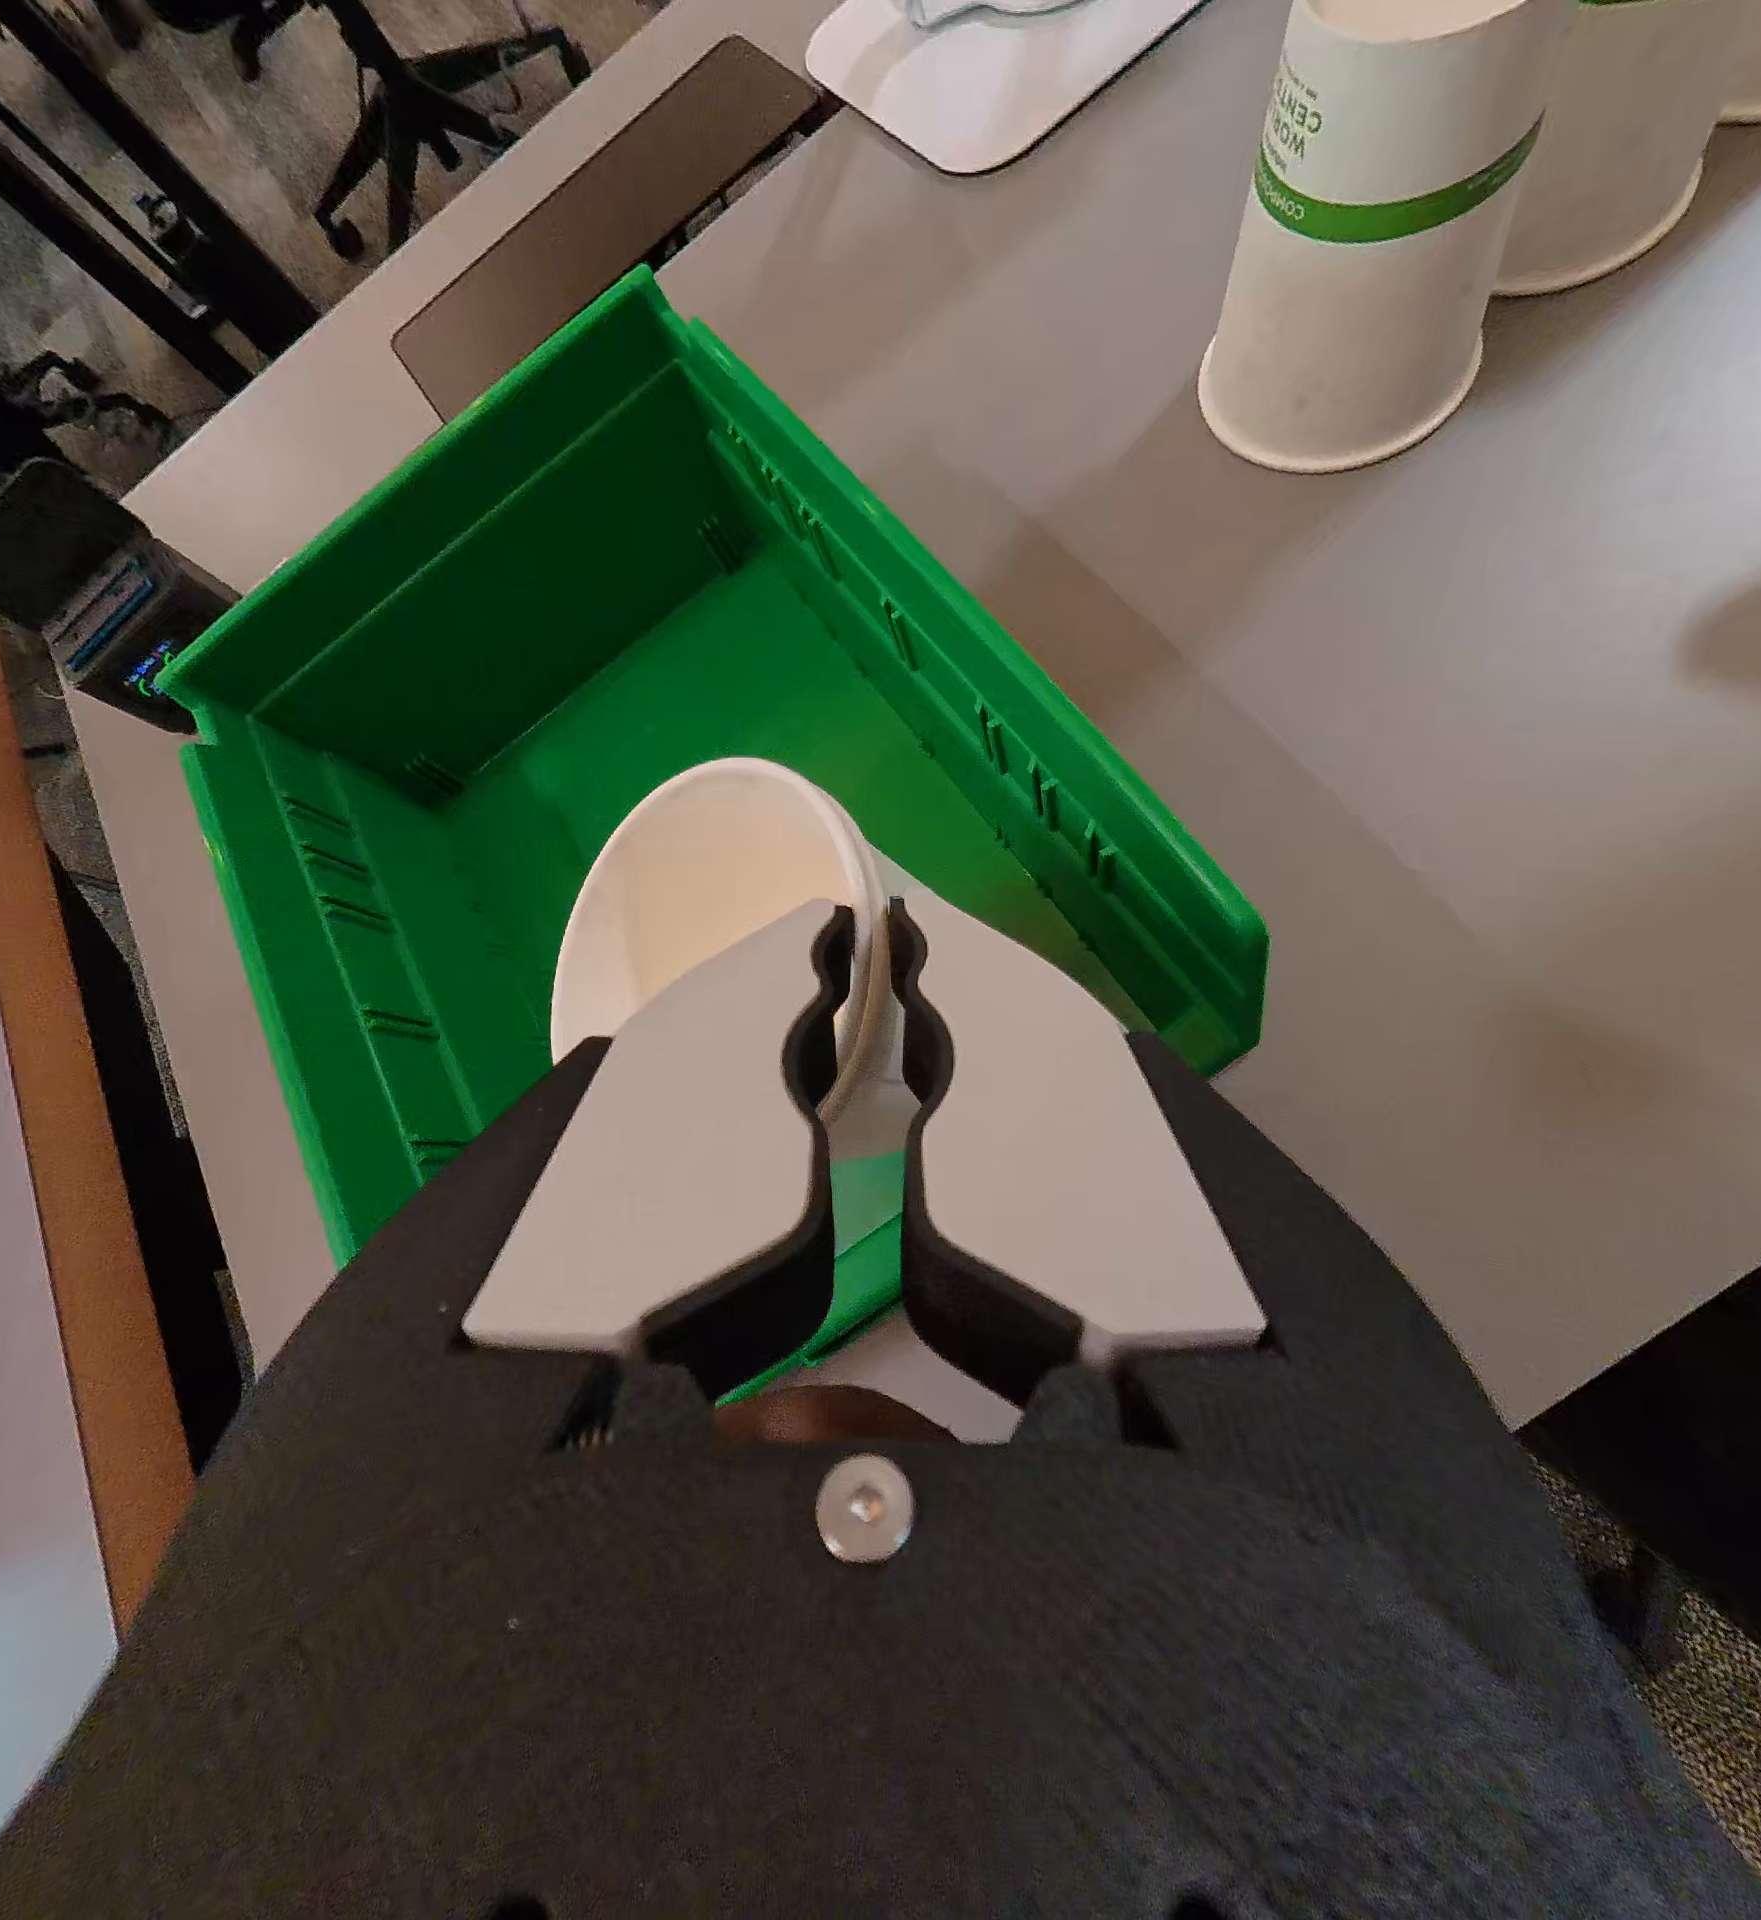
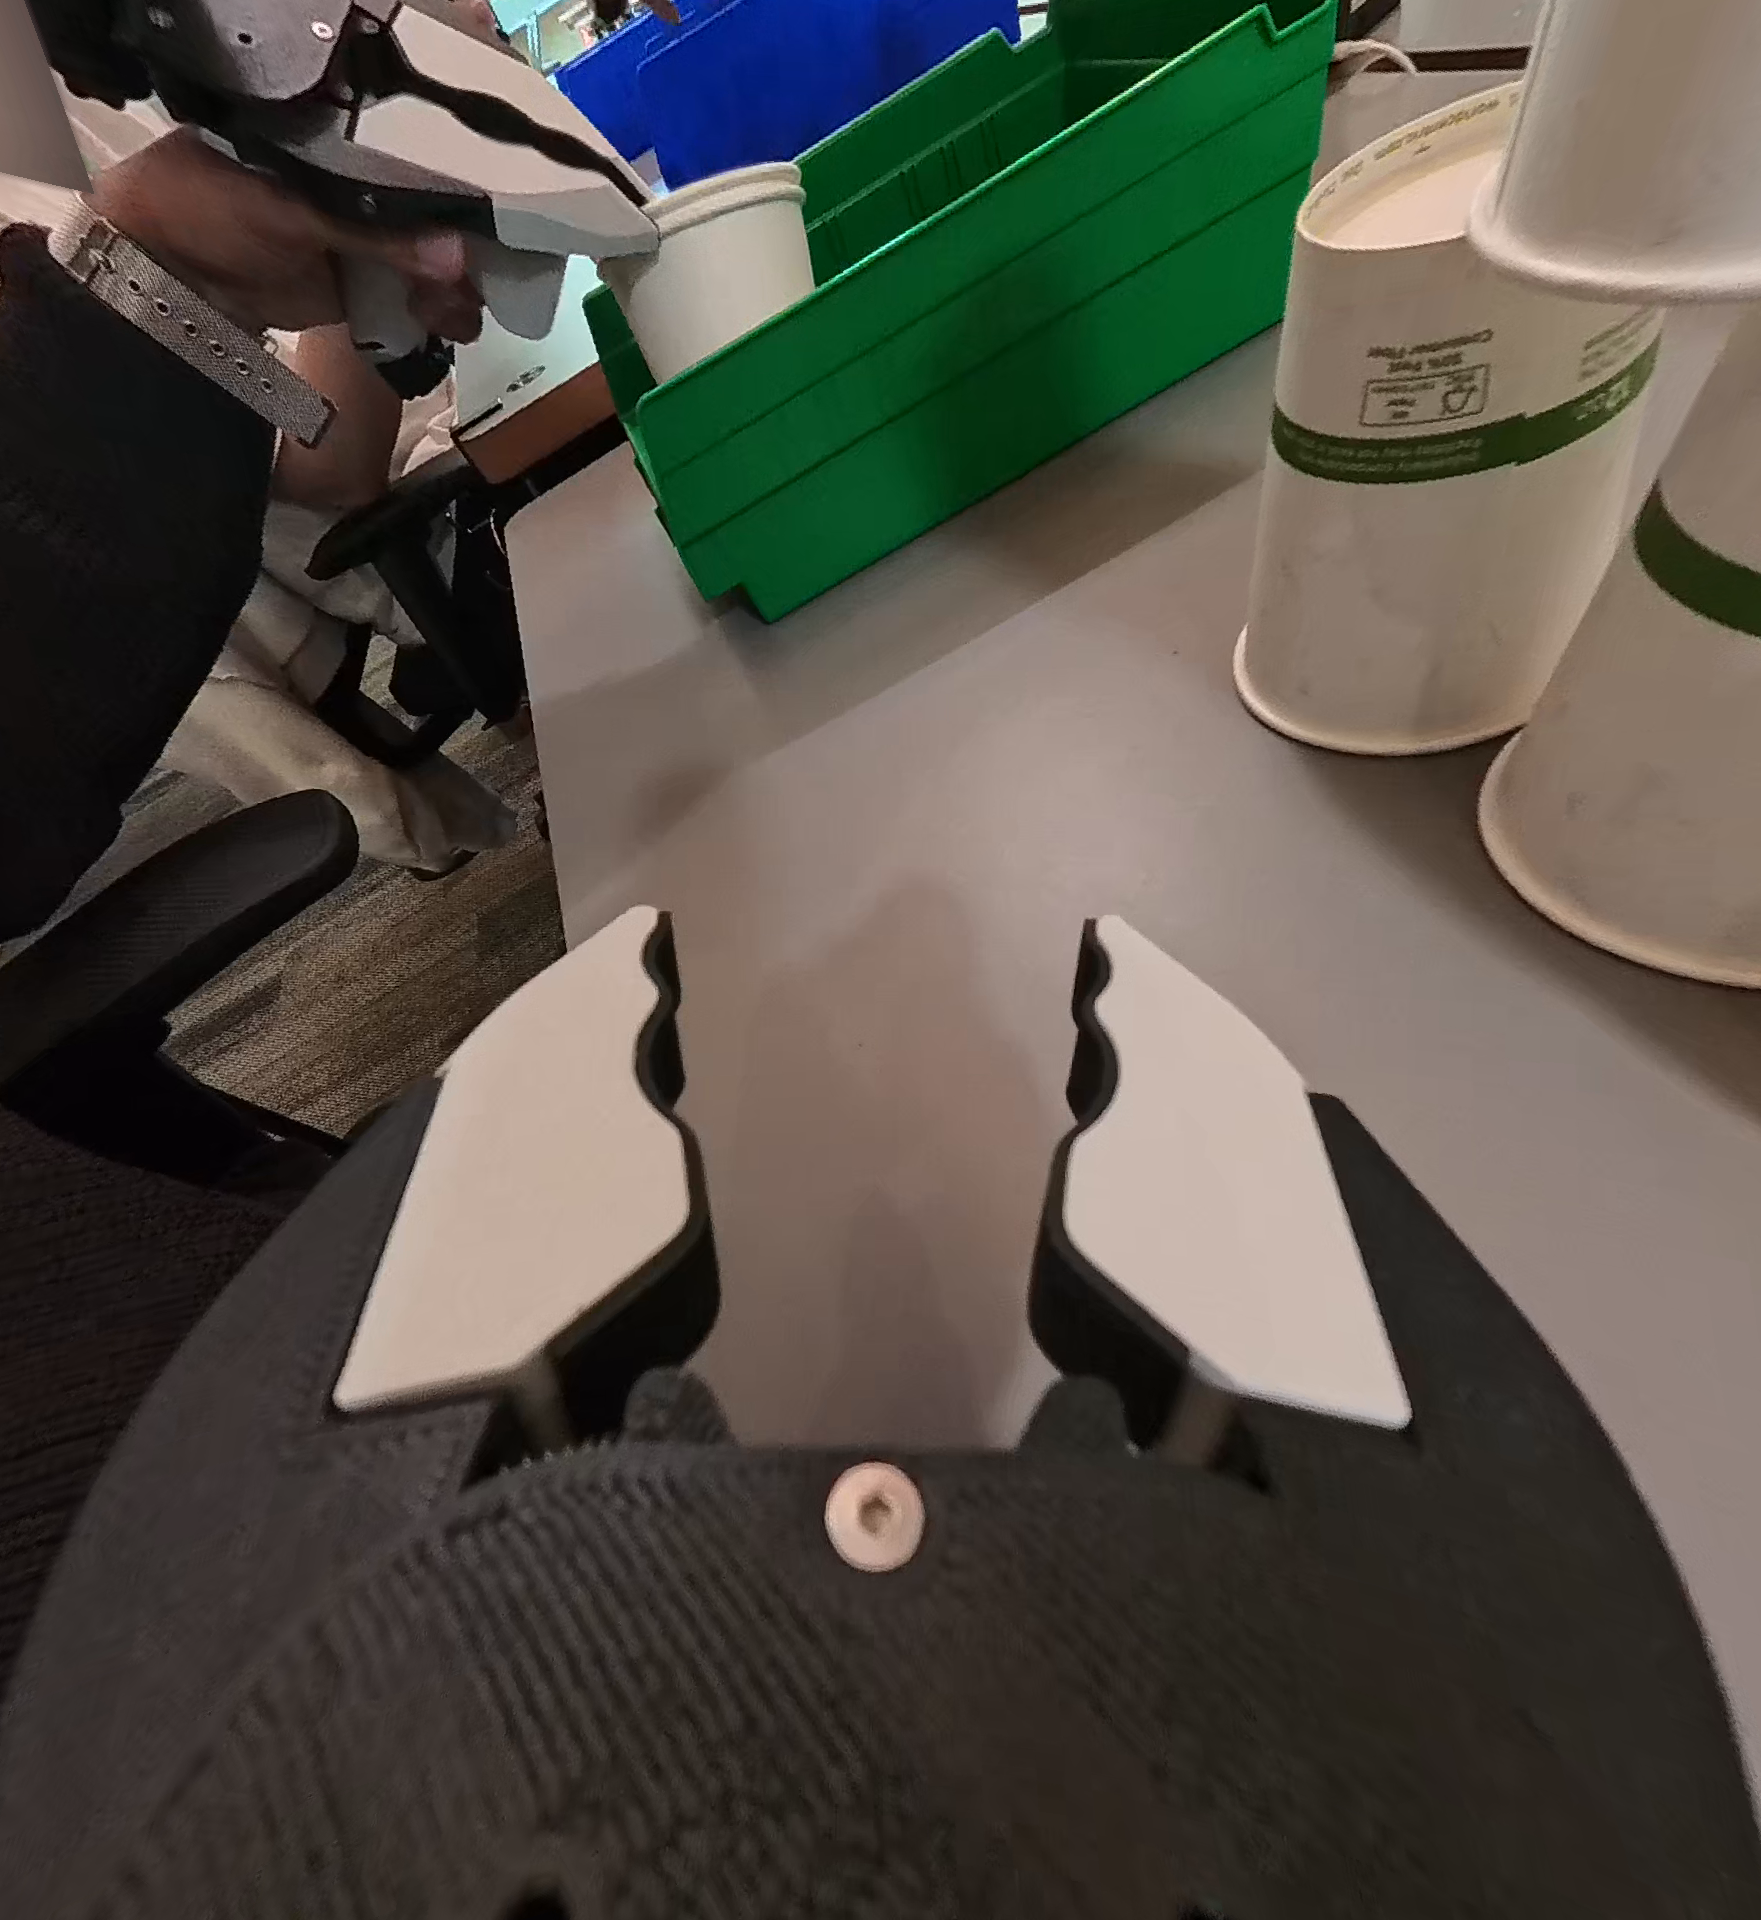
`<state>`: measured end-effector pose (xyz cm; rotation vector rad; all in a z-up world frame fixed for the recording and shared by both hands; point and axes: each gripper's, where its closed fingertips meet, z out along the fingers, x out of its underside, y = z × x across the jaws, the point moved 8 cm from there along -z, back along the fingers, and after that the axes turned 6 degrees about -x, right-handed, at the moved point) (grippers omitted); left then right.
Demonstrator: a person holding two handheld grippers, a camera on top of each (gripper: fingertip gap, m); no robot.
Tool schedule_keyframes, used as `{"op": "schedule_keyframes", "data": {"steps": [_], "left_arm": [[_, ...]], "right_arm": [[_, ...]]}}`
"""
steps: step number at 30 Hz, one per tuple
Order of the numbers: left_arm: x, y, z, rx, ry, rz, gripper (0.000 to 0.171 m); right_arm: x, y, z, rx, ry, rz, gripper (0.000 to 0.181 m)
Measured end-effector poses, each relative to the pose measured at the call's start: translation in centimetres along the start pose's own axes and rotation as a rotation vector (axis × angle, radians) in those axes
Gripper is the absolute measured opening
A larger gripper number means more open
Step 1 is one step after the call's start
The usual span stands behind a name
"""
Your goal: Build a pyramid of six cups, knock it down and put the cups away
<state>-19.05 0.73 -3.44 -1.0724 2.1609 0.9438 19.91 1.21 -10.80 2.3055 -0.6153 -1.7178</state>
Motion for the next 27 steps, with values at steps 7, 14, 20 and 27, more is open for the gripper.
{"op": "schedule_keyframes", "data": {"steps": [7, 14, 20, 27], "left_arm": [[0.3, -1.1, 0.4, 0.083, 0.065, 0.015, 0.017], [0.3, -1.4, -0.1, 0.083, 0.09, 0.055, 0.019], [0.3, -1.7, -0.5, 0.086, 0.078, 0.117, 0.023], [0.1, -2.2, -0.7, 0.056, 0.077, 0.167, 0.007]], "right_arm": [[0.0, 0.3, -0.1, -0.005, 0.002, -0.003, 0.074], [0.3, 0.4, 0.2, -0.031, 0.03, 0.003, 0.073], [0.6, 0.6, 0.3, -0.044, 0.065, -0.004, 0.072], [0.8, 0.9, 0.6, -0.042, 0.1, -0.036, 0.071]]}}
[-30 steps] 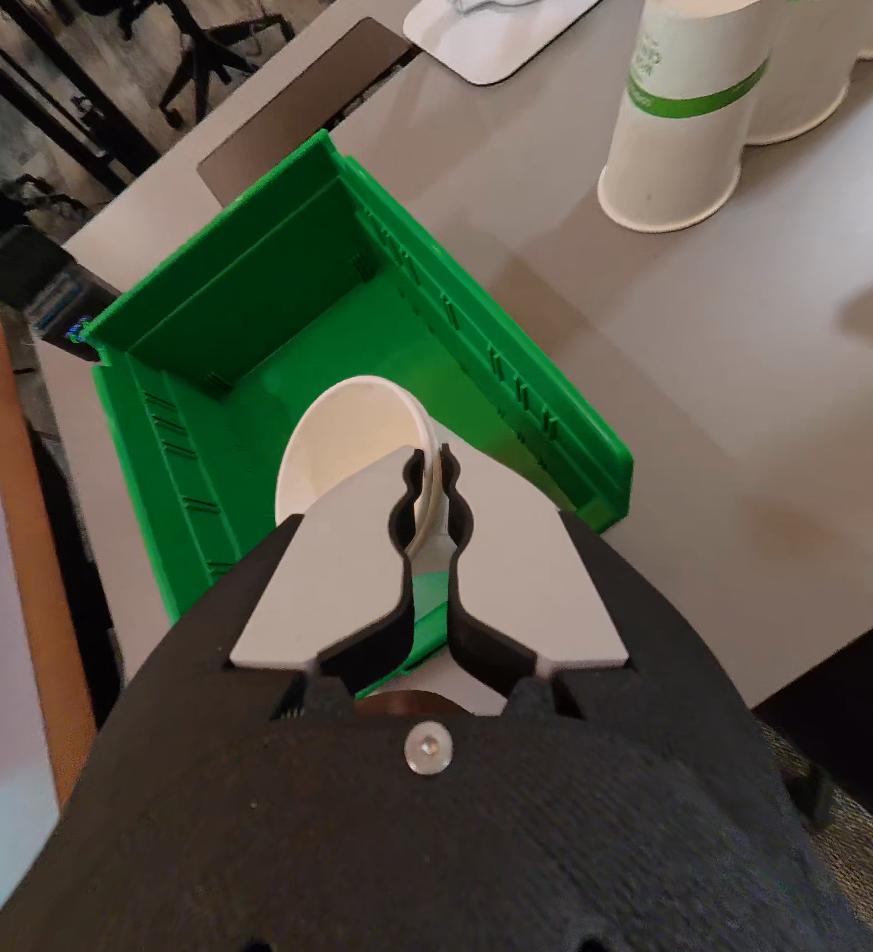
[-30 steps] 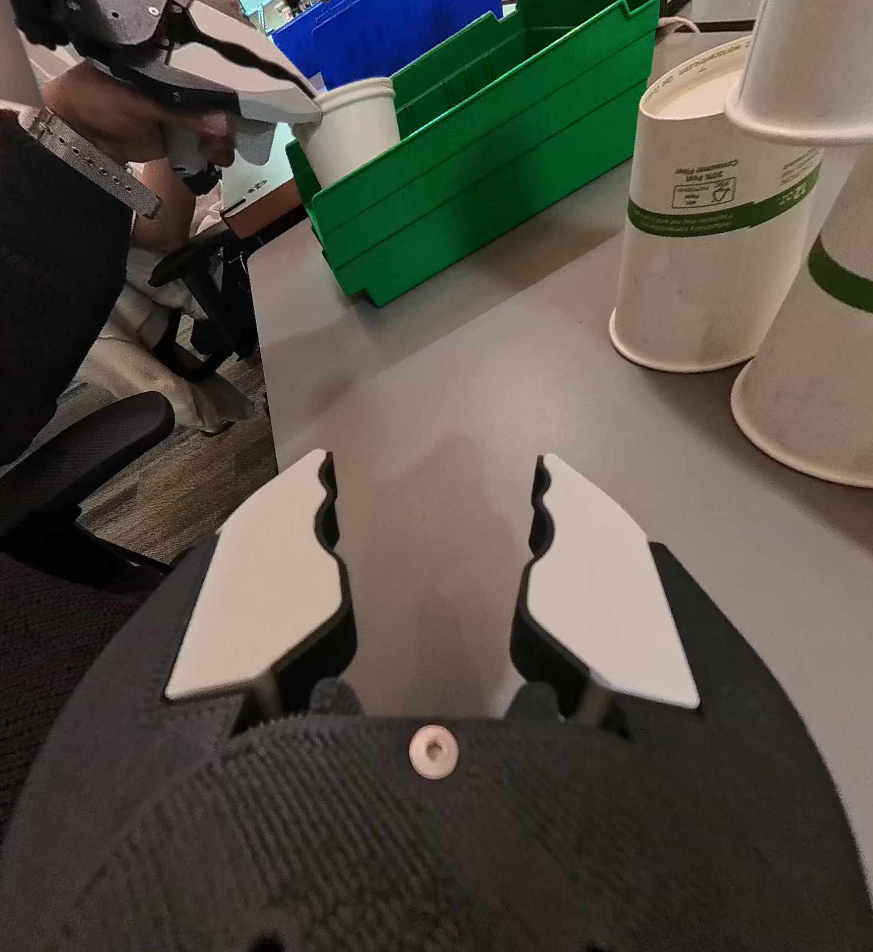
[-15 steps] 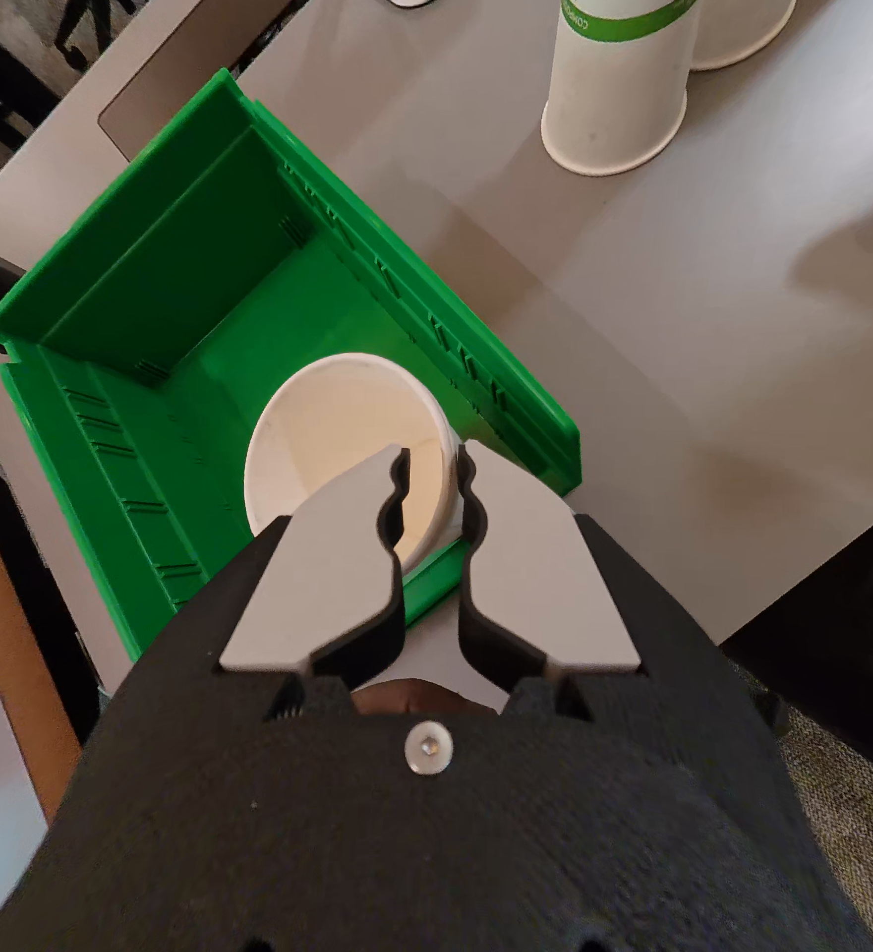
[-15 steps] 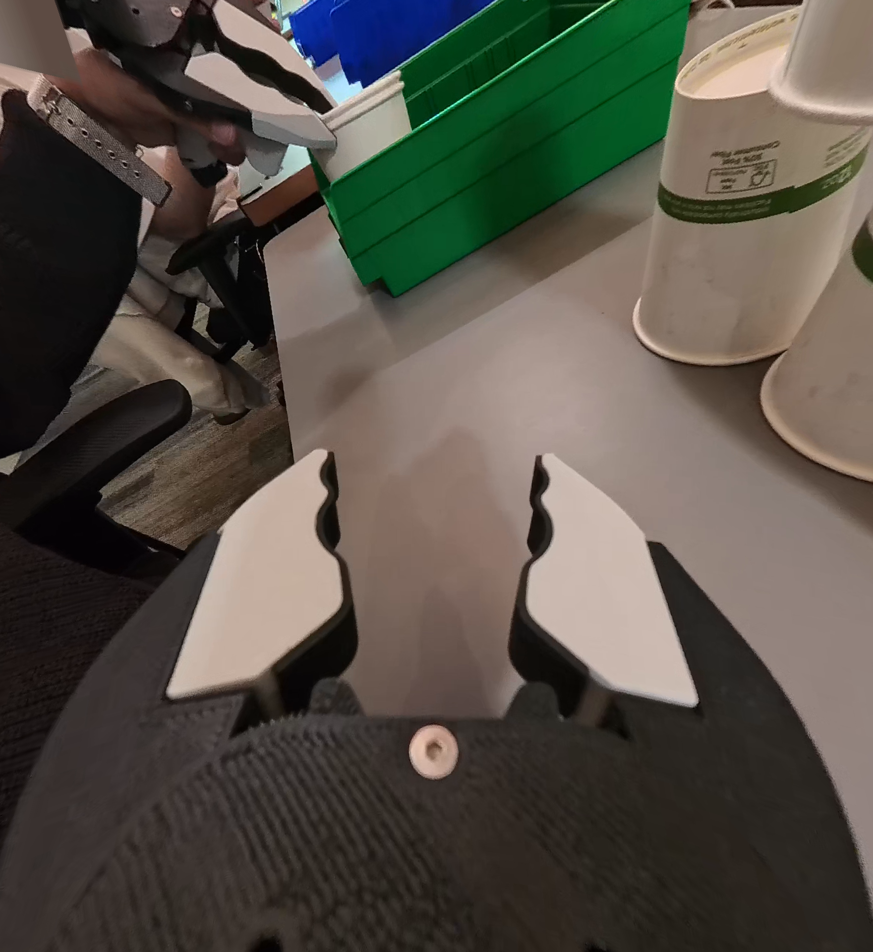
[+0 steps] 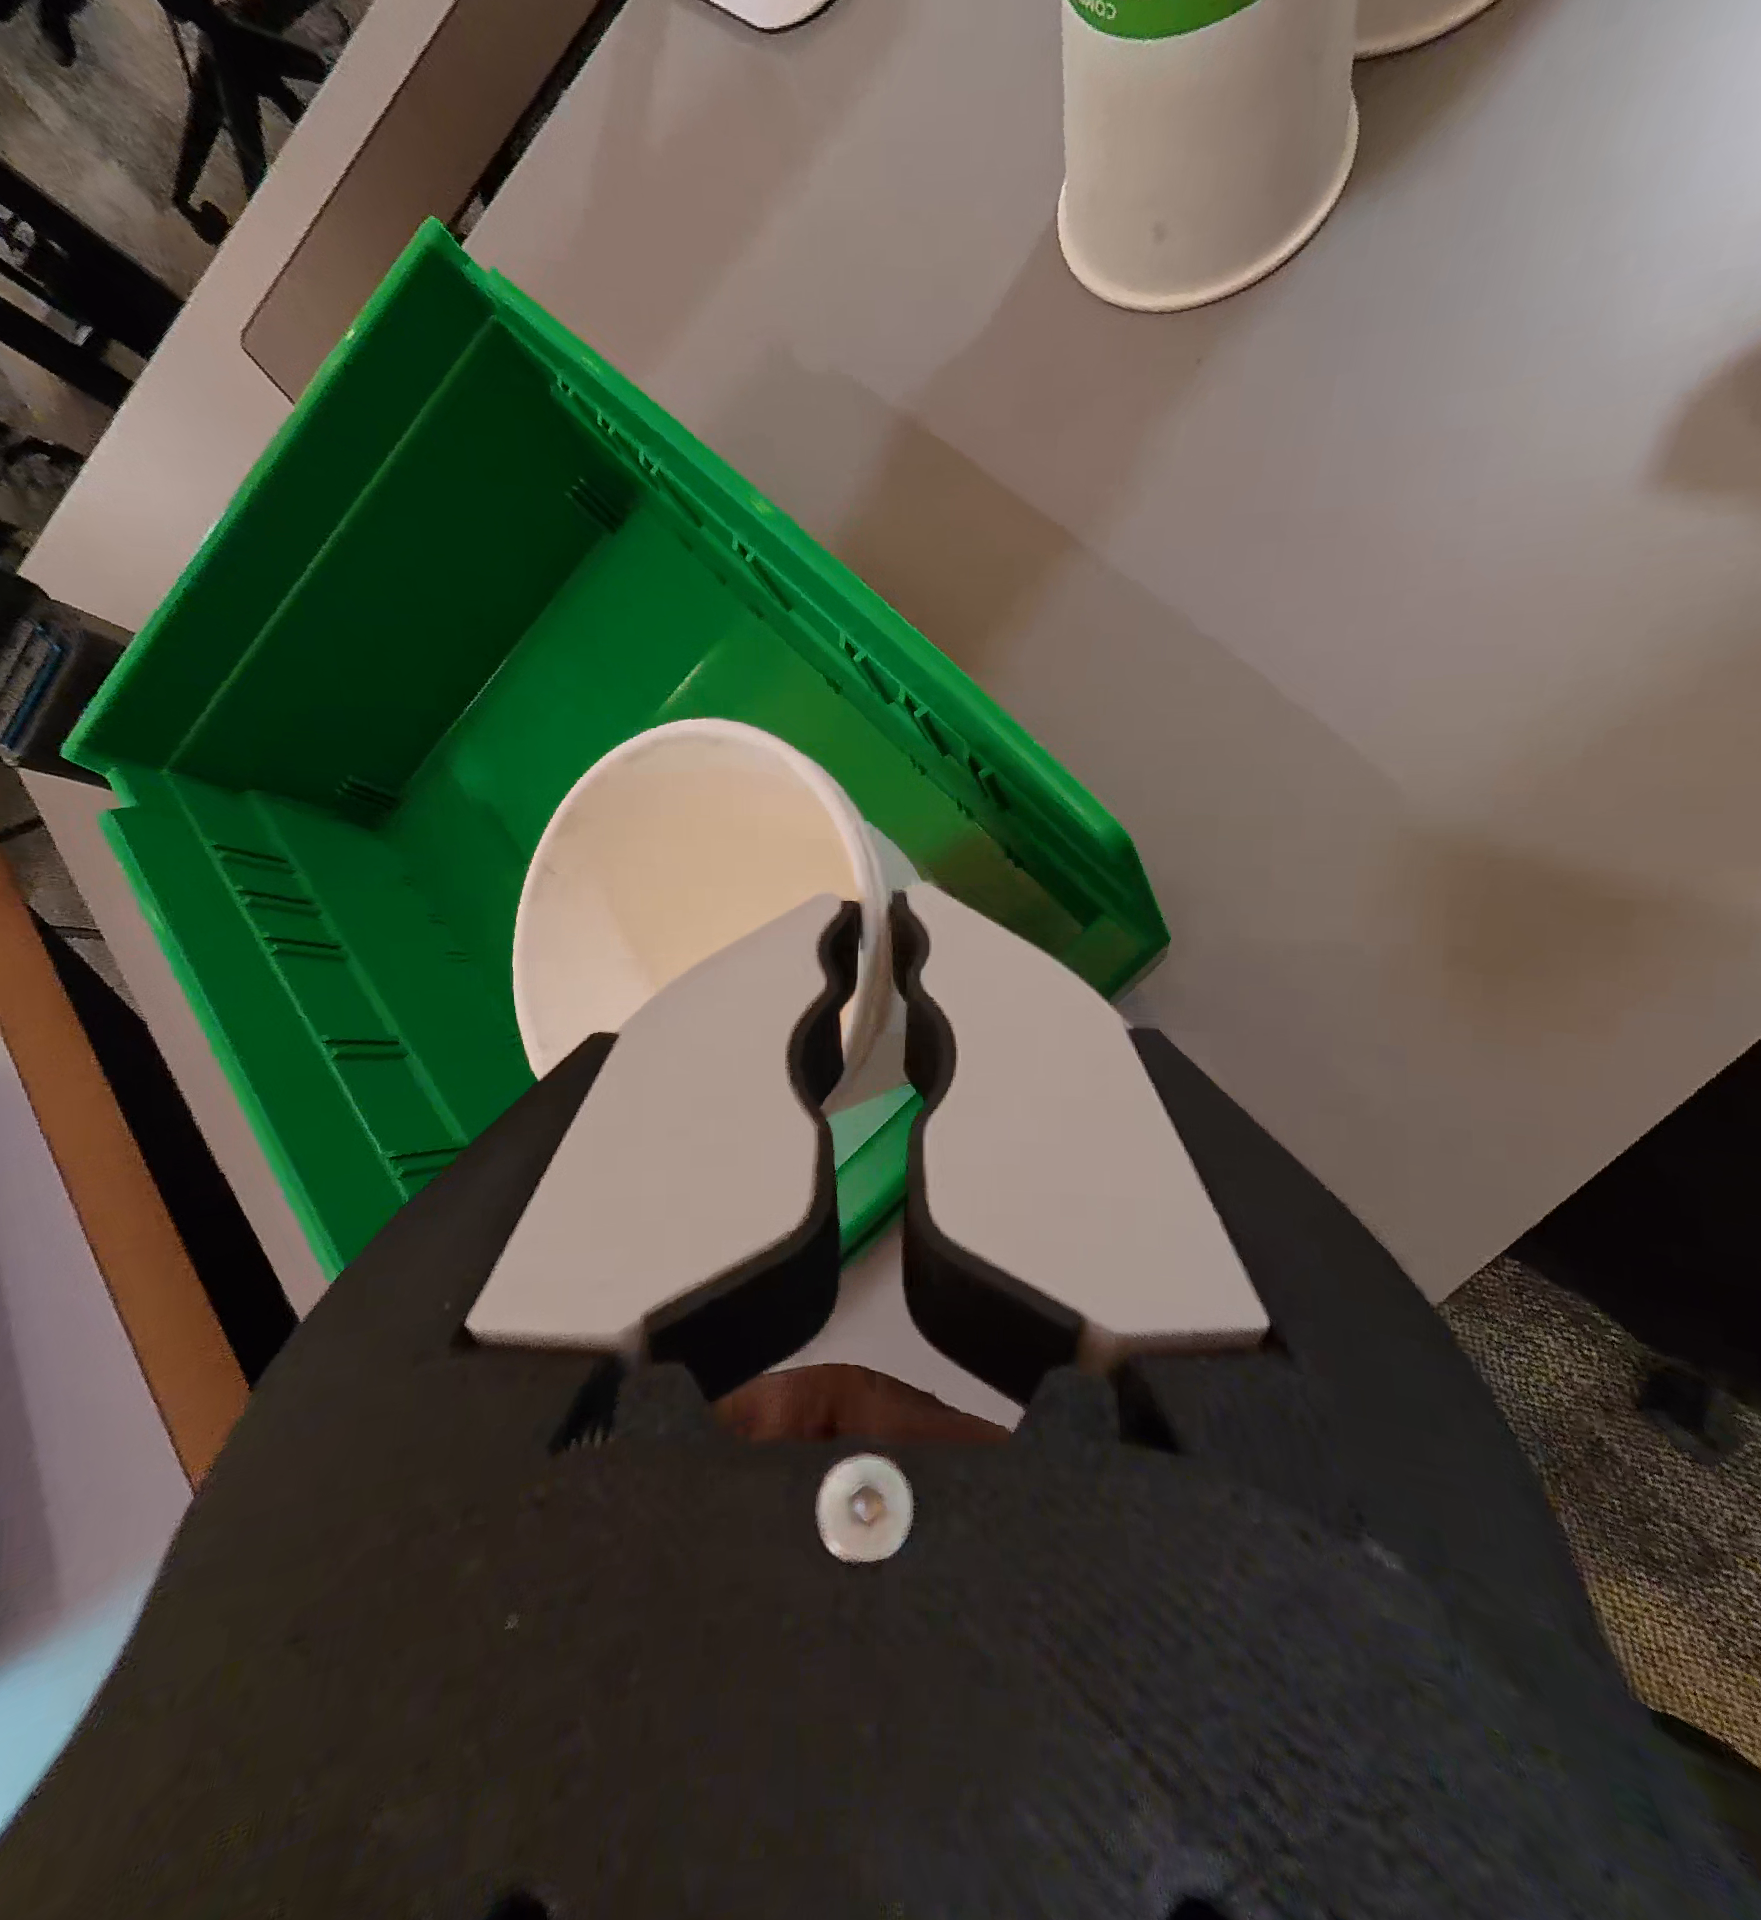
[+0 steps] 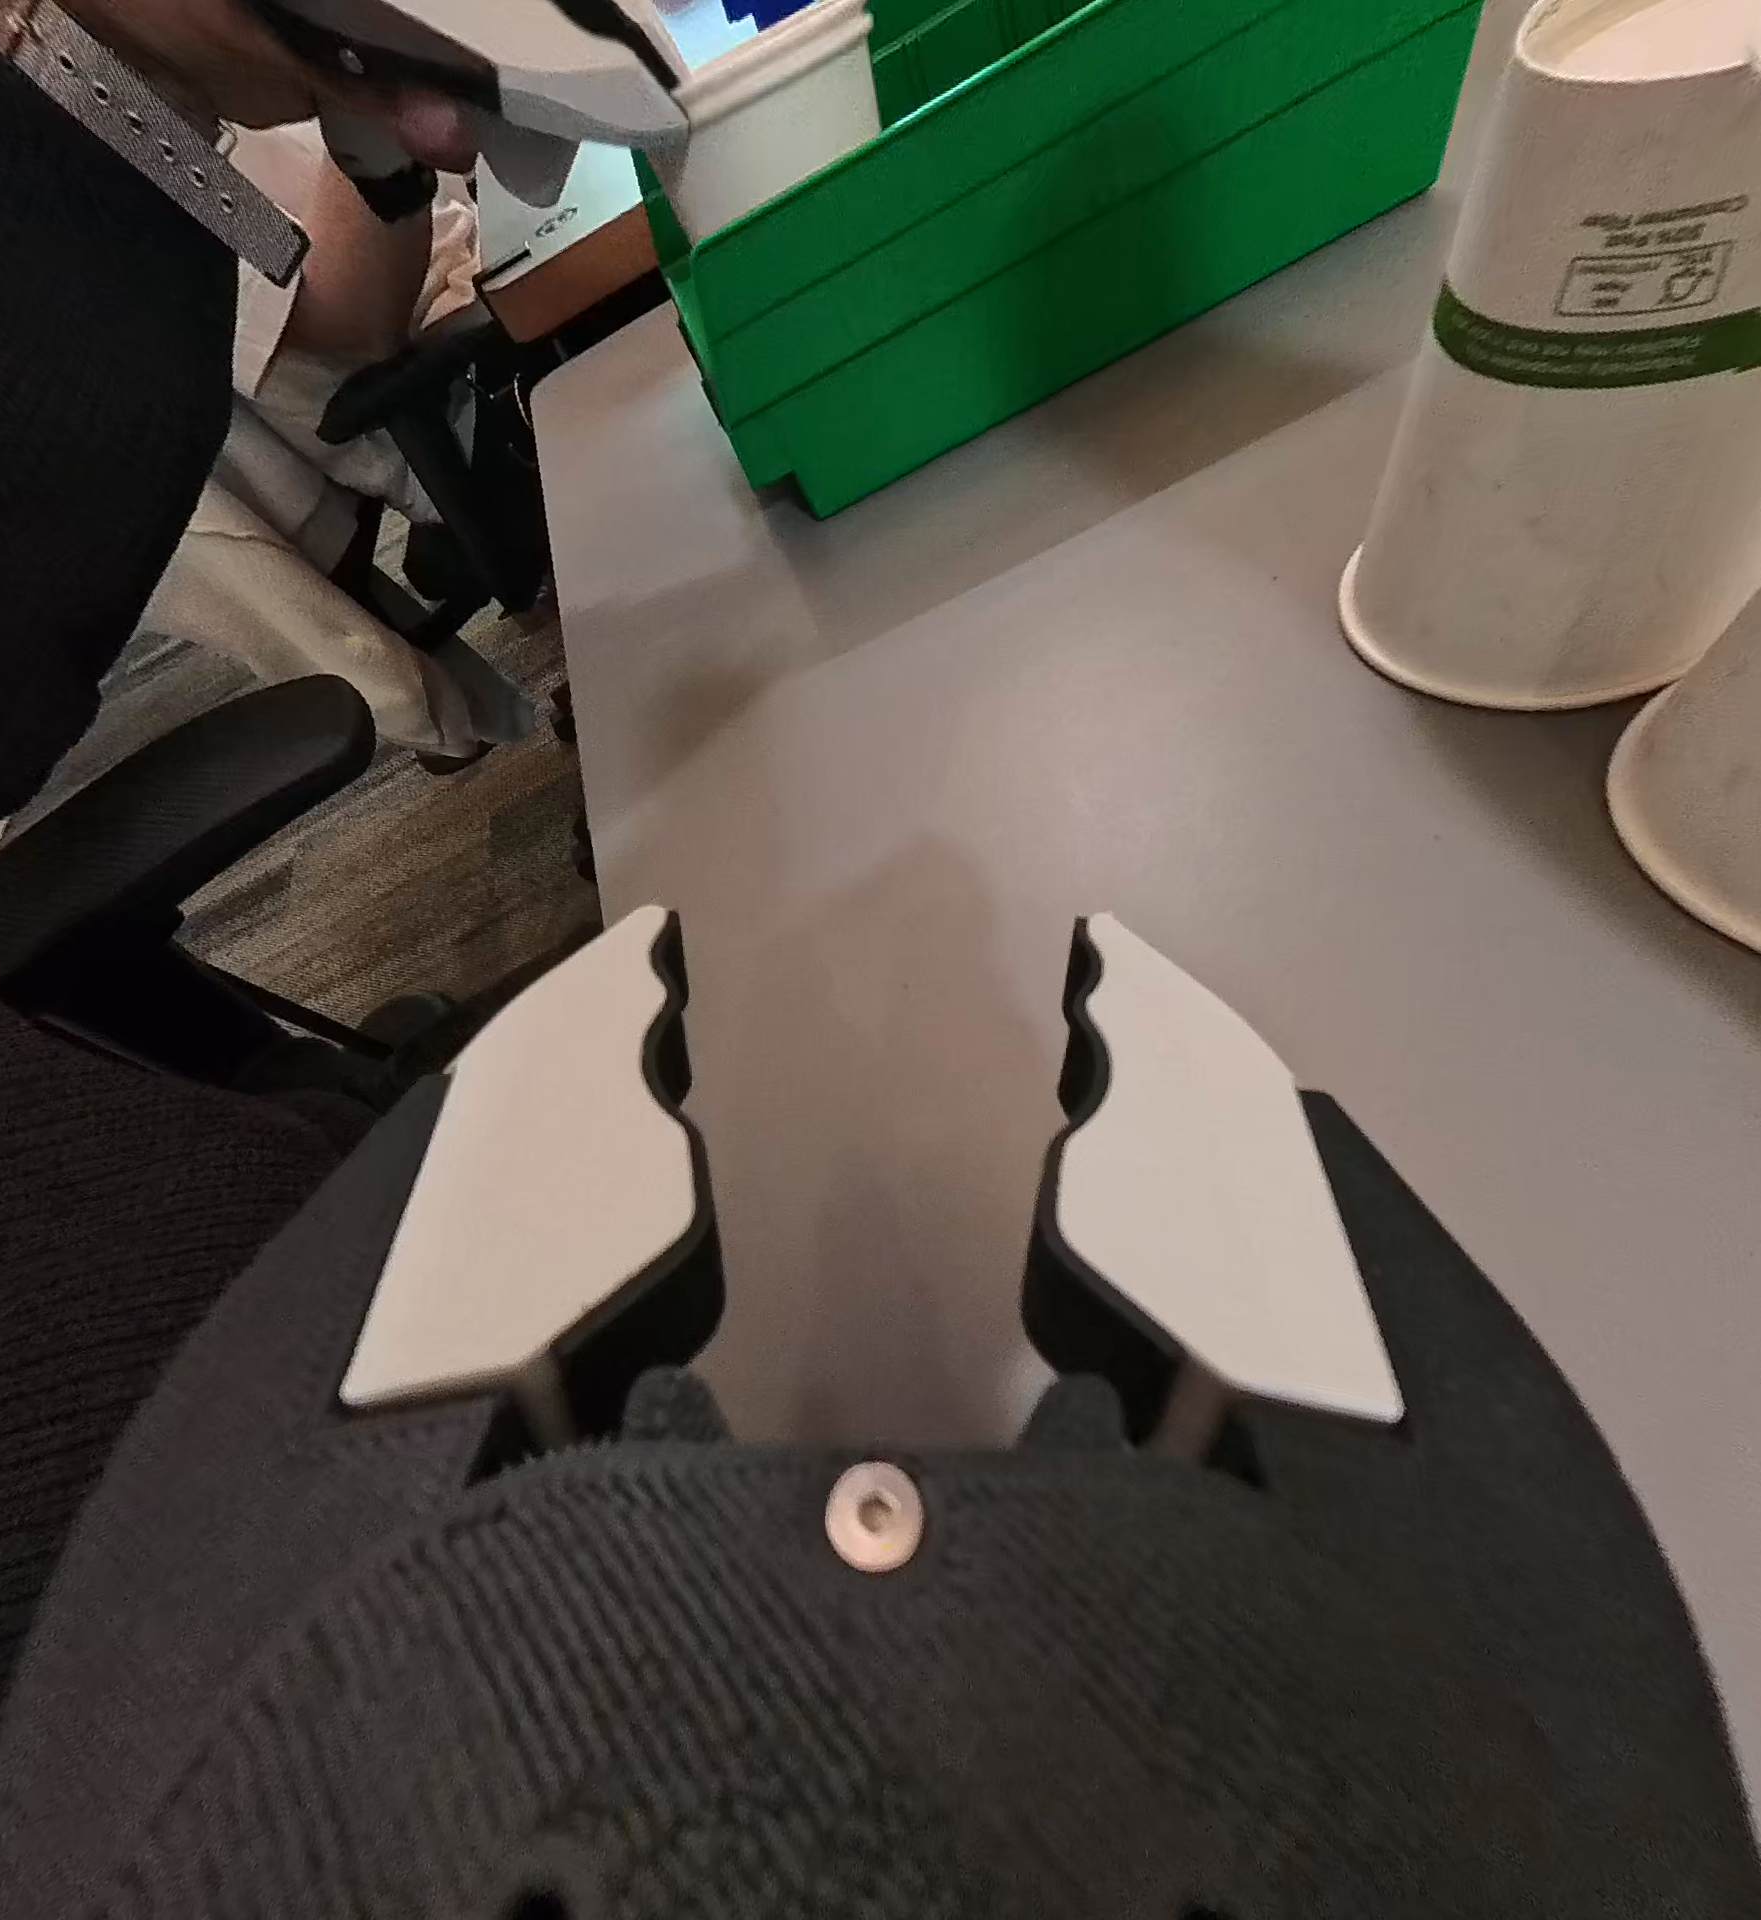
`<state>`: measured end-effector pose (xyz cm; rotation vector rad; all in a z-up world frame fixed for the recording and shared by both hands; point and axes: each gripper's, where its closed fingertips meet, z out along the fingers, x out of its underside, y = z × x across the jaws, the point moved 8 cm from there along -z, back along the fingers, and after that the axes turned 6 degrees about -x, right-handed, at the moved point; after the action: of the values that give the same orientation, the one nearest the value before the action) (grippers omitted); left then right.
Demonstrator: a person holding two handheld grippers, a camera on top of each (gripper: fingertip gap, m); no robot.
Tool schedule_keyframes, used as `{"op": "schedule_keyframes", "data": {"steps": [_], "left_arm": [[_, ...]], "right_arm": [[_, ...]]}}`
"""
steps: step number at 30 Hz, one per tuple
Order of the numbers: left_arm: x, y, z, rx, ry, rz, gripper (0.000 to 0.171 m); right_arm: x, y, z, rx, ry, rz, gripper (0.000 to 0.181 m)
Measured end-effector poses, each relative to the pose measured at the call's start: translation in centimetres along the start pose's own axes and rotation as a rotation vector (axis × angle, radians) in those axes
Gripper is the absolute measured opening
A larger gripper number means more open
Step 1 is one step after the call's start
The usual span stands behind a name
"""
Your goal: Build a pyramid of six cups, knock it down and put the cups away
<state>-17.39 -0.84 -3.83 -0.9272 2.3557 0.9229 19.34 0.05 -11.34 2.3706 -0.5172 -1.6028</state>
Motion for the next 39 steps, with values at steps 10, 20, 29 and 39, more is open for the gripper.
{"op": "schedule_keyframes", "data": {"steps": [10, 20, 29, 39], "left_arm": [[0.1, -0.4, -0.4, -0.013, 0.023, 0.033, 0.007], [0.3, -0.7, -0.6, -0.003, 0.026, 0.023, 0.005], [0.1, -0.8, 0.0, -0.025, 0.0, -0.012, 0.005], [-0.5, 2.5, -2.1, -0.299, -0.081, -0.072, 0.005]], "right_arm": [[0.1, 0.1, 0.2, 0.012, 0.014, -0.012, 0.071], [-0.2, 0.1, -0.2, 0.032, -0.017, -0.012, 0.07], [-0.3, 0.2, -0.2, 0.035, -0.024, -0.015, 0.069], [-0.3, 0.1, -0.2, 0.039, -0.027, -0.005, 0.07]]}}
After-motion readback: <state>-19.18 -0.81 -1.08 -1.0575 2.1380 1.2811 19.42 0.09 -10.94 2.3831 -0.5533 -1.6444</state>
